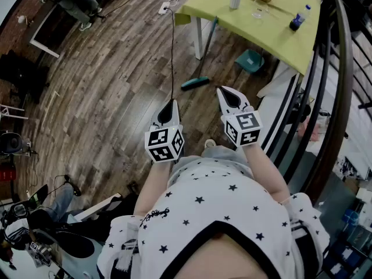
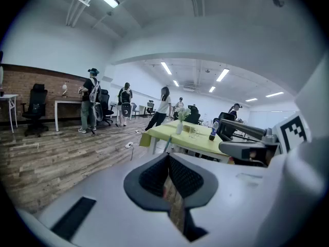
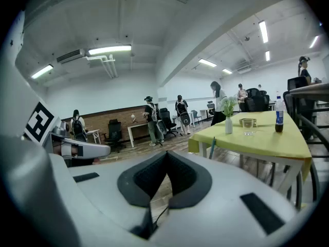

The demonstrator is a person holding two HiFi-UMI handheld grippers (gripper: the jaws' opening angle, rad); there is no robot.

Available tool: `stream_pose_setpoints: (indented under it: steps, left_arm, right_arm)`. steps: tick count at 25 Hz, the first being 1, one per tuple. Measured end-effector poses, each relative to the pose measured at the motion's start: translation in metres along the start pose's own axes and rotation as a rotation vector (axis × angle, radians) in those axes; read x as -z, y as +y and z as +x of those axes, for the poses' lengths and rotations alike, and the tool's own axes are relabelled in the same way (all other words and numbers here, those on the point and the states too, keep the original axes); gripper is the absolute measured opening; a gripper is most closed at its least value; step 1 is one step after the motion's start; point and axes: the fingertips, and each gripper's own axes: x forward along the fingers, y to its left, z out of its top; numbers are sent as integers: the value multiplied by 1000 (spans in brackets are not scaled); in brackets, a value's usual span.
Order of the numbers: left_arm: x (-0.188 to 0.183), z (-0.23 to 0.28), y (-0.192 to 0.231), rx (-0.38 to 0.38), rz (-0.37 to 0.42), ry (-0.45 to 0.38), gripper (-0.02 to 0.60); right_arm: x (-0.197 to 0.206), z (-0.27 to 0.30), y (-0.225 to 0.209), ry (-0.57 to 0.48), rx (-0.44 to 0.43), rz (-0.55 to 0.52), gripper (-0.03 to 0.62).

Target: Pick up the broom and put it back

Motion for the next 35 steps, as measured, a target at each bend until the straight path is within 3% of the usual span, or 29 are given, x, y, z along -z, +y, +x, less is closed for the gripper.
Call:
stream_pose_setpoints:
  steps: [9, 14, 35]
  left_arm:
    - [22, -60, 18, 31, 26, 20, 12]
    - [32, -70, 22, 39, 18, 34, 12]
    - [13, -7, -19, 52, 21, 24, 12]
  right_arm:
    - [8, -38, 67, -30, 41, -79, -6]
    - [9, -43, 80, -41, 50, -74, -8]
    - [-13, -30, 4, -73, 64, -25, -6]
